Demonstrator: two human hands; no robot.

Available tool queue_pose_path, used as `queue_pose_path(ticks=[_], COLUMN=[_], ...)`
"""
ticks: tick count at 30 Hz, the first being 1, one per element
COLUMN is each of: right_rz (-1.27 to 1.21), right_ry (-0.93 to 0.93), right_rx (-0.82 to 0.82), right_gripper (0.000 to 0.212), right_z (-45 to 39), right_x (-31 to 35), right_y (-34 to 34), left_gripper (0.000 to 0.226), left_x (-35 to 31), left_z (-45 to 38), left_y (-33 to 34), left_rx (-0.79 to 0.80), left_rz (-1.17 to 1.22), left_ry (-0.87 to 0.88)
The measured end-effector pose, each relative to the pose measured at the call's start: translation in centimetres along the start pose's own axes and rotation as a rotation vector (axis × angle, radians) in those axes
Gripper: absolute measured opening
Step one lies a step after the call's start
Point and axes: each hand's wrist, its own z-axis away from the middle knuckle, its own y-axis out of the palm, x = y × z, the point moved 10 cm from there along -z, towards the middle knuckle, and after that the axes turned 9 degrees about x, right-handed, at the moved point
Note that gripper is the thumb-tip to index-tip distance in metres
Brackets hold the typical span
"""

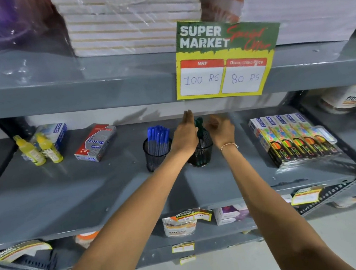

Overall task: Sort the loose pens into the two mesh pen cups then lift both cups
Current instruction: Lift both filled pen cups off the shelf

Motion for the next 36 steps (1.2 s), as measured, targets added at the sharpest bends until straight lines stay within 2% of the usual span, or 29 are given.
queue_pose_path(ticks=[2, 4, 6, 10, 13, 15, 17, 18, 19, 21, 22, 23, 24, 25, 27, 28, 31, 36], right_rz=[0.051, 0.096, 0.077, 0.062, -0.035, -0.115, -0.202, -0.226, -0.252, -0.284, -0.275, -0.265, -0.263, -0.264, -0.249, -0.237, -0.209, -0.201], right_ry=[-0.025, -0.04, -0.039, -0.045, 0.001, 0.061, 0.125, 0.119, 0.089, 0.006, -0.01, -0.004, 0.014, 0.035, 0.07, 0.079, 0.08, 0.069], right_rx=[0.028, 0.036, 0.034, 0.025, -0.032, 0.03, 0.18, 0.246, 0.294, 0.337, 0.344, 0.341, 0.331, 0.316, 0.288, 0.279, 0.269, 0.244], right_gripper=[0.008, 0.01, 0.009, 0.02, 0.028, 0.034, 0.055, 0.065, 0.072, 0.081, 0.088, 0.094, 0.099, 0.1, 0.098, 0.097, 0.095, 0.093], right_z=[-0.3, -0.7, -0.9, -0.8, 0.3, 1.7, 3.6, 4.4, 5.1, 5.5, 5.5, 5.3, 5.2, 5.0, 4.7, 4.7, 4.7, 6.2], right_x=[0.3, 0.4, 0.2, -0.9, -3.3, -5.6, -7.8, -8.2, -8.2, -7.2, -6.9, -6.8, -6.9, -7.2, -7.7, -7.9, -7.9, -7.8], right_y=[0.8, 1.2, 1.2, 0.1, -0.9, 0.6, 3.4, 4.8, 5.9, 7.1, 7.5, 7.8, 8.1, 8.2, 8.2, 8.1, 7.9, 7.1], left_gripper=[0.053, 0.036, 0.031, 0.056, 0.06, 0.07, 0.084, 0.088, 0.092, 0.108, 0.115, 0.12, 0.124, 0.123, 0.102, 0.09, 0.078, 0.077], left_x=[0.2, -0.1, -0.2, -0.4, 0.6, 4.2, 9.3, 11.6, 13.8, 16.3, 16.5, 16.3, 16.0, 15.8, 16.0, 16.0, 16.4, 16.5], left_z=[-0.5, -0.8, -1.0, -1.2, 1.2, 4.0, 7.0, 8.0, 8.5, 8.9, 8.9, 8.7, 8.3, 7.9, 7.8, 7.9, 7.9, 8.6], left_y=[0.0, -0.1, -0.3, -0.2, -3.2, -5.9, -7.0, -6.5, -5.1, -0.2, 1.9, 3.2, 3.5, 3.0, 2.1, 2.0, 2.2, 2.3], left_rx=[-0.013, -0.043, -0.072, -0.018, -0.161, -0.311, -0.415, -0.391, -0.293, 0.062, 0.203, 0.253, 0.208, 0.099, -0.1, -0.144, -0.159, -0.149], left_rz=[-0.031, -0.041, -0.028, -0.018, 0.087, 0.226, 0.3, 0.339, 0.378, 0.394, 0.383, 0.398, 0.455, 0.526, 0.561, 0.551, 0.55, 0.537], left_ry=[-0.024, -0.009, 0.007, 0.071, 0.156, 0.084, -0.078, -0.158, -0.243, -0.378, -0.385, -0.354, -0.318, -0.296, -0.275, -0.268, -0.269, -0.291])
